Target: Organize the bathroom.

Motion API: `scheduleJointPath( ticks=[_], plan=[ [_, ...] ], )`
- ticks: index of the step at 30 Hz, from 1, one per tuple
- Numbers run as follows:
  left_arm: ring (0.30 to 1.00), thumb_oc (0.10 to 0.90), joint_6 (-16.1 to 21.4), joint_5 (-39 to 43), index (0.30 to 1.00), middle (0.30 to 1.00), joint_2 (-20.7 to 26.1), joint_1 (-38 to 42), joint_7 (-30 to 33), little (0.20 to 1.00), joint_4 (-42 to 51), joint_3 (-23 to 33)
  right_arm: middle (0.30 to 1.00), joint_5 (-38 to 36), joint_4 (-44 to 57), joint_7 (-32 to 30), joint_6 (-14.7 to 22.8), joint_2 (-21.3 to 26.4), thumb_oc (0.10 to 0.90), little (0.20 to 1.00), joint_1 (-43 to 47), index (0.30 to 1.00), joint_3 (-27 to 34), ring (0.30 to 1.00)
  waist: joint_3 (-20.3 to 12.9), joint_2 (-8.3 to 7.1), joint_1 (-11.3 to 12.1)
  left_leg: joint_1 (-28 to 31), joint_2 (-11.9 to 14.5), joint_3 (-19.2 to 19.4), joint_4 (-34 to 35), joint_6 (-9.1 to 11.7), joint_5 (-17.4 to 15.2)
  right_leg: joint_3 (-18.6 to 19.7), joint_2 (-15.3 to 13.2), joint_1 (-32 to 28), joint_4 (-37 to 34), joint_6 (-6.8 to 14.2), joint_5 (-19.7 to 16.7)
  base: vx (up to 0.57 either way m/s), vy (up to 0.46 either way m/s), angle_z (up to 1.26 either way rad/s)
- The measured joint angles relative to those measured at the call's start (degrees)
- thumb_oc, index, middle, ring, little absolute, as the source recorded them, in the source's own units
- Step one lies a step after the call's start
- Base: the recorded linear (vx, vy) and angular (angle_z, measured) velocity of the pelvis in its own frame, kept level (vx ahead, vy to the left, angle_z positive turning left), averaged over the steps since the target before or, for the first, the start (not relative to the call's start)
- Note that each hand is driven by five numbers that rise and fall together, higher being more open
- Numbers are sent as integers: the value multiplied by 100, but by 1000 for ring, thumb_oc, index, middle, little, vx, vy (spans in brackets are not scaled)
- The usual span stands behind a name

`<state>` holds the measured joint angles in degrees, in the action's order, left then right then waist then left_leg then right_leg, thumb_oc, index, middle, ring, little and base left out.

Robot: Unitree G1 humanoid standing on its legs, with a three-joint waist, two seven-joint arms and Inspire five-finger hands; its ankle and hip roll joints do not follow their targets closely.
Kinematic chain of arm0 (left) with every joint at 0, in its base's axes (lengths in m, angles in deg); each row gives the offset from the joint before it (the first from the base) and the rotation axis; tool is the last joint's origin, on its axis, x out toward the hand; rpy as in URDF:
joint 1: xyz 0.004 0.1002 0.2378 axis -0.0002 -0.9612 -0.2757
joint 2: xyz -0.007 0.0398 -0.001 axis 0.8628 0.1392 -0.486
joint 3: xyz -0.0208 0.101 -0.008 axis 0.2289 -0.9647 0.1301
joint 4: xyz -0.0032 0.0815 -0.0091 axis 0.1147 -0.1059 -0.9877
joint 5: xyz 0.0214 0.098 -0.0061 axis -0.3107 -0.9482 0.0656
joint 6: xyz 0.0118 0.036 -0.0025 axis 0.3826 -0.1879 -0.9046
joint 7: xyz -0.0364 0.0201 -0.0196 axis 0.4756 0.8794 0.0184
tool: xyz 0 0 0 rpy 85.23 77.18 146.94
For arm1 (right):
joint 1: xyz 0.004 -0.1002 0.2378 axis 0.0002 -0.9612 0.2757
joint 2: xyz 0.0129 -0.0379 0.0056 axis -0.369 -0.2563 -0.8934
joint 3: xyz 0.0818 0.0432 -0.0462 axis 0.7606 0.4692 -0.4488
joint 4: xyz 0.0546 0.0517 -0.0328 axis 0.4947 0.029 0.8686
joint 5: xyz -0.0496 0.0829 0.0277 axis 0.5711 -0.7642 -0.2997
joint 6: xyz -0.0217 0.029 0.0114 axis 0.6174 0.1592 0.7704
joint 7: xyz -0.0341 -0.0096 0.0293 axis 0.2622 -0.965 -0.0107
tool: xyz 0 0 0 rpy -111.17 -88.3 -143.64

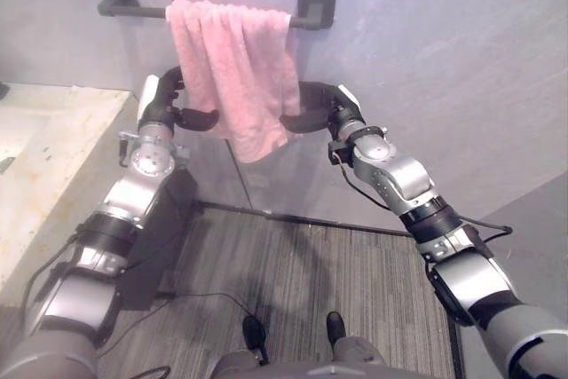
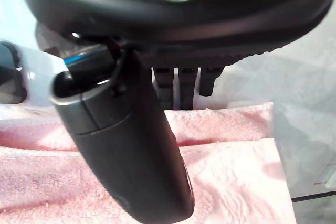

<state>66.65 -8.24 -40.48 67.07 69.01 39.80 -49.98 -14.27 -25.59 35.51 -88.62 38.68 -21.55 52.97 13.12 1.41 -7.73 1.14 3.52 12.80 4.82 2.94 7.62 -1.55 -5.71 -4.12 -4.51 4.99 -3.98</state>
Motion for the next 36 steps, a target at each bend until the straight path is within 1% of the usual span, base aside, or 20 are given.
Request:
scheduleJointPath(
  ticks=[2, 10, 12, 13, 14, 15, 16, 20, 21, 23, 26, 36],
  plan=[
    [900, 800, 59, 1, 900, 900, -13, 72, 7, 900, -127, -58, 900, 0, -124, -13, 4, -23, 800, 900, 77, 900, -4, 900, -2, 2, -1, -4, 0, -9, 0, -4, 7, -2, 0, 2, 0, 0, 0, 0, 0, 0],
    [900, 800, 59, 0, 900, 900, -48, 171, 149, 900, -220, -171, 900, -40, -305, -130, 32, -198, 800, 900, 141, 900, -27, 900, -9, 9, -3, -32, 1, -24, 0, -6, 23, -12, 2, 19, -1, 0, -1, 0, 0, 0],
    [900, 800, 59, 0, 900, 900, -49, 177, 162, 900, -220, -174, 900, -199, -418, -123, 71, -205, 800, 900, 171, 900, -75, 900, -22, 11, -4, -55, 0, -34, 0, -5, 30, -21, 2, 38, -1, -1, -1, 0, 0, 0],
    [832, 755, 59, 1, 832, 832, -50, 182, 172, 832, -220, -174, 900, -219, -455, -124, 71, -207, 800, 900, 181, 900, -133, 900, -22, 12, -4, -61, 0, -41, 0, -5, 34, -27, 2, 42, -1, -2, -2, 0, 0, 0],
    [509, 540, 58, 1, 509, 509, -51, 183, 177, 509, -220, -175, 596, -272, -484, -118, 71, -214, 598, 596, 183, 596, -171, 596, -22, 12, -1, -61, 1, -43, 0, -5, 34, -28, 3, 42, 0, -2, -2, 0, 0, 0],
    [474, 516, 57, 1, 474, 474, -52, 184, 181, 474, -220, -175, 578, -335, -492, -121, 71, -223, 585, 578, 183, 578, -183, 578, -23, 12, 1, -62, 1, -45, -1, -4, 36, -29, 4, 43, 0, -2, -2, 0, 0, 0],
    [300, 400, 49, 2, 300, 300, -56, 188, 202, 300, -220, -176, 300, -437, -513, -121, 71, -247, 400, 300, 184, 300, -189, 300, -23, 12, 2, -63, 1, -48, -1, -3, 38, -30, 4, 43, -1, -2, -2, 0, 0, 0],
    [300, 400, 18, 4, 300, 300, -58, 284, 185, 300, -225, -333, 300, -648, -687, -118, 70, -313, 400, 300, 267, 300, -235, 300, -23, 12, 2, -73, 1, -55, -1, -2, 40, -35, 4, 51, -1, -2, -2, 0, 0, 0],
    [300, 400, -39, 5, 300, 300, -81, 386, 153, 300, -225, -457, 300, -652, -766, -138, 71, -383, 400, 300, 279, 300, -237, 300, -23, 12, 4, -83, 2, -56, -1, -2, 41, -34, 6, 64, -1, -2, -2, 0, 0, 0],
    [300, 400, -73, 6, 300, 300, -180, 462, 142, 300, -226, -488, 300, -824, -897, -149, 70, -427, 400, 300, 318, 300, -319, 300, -23, 13, -9, -87, 1, -55, -2, -1, 41, -29, 6, 70, 0, -2, -2, 0, 0, 0],
    [300, 400, -74, 6, 300, 300, -247, 580, 138, 300, -227, -596, 300, -870, -924, -205, 70, -452, 400, 300, 323, 300, -368, 300, -23, 13, -14, -112, 3, -51, -2, -2, 42, -22, 7, 103, 0, -3, -2, 0, 0, 0],
    [300, 400, -72, 6, 300, 300, -274, 659, 168, 300, -392, -605, 300, -875, -1103, -244, 147, -414, 400, 300, 374, 300, -371, 300, -28, 22, -35, -112, 7, -33, -2, -2, 42, 2, 10, 116, 0, -3, -2, 0, 0, 0]
  ],
)
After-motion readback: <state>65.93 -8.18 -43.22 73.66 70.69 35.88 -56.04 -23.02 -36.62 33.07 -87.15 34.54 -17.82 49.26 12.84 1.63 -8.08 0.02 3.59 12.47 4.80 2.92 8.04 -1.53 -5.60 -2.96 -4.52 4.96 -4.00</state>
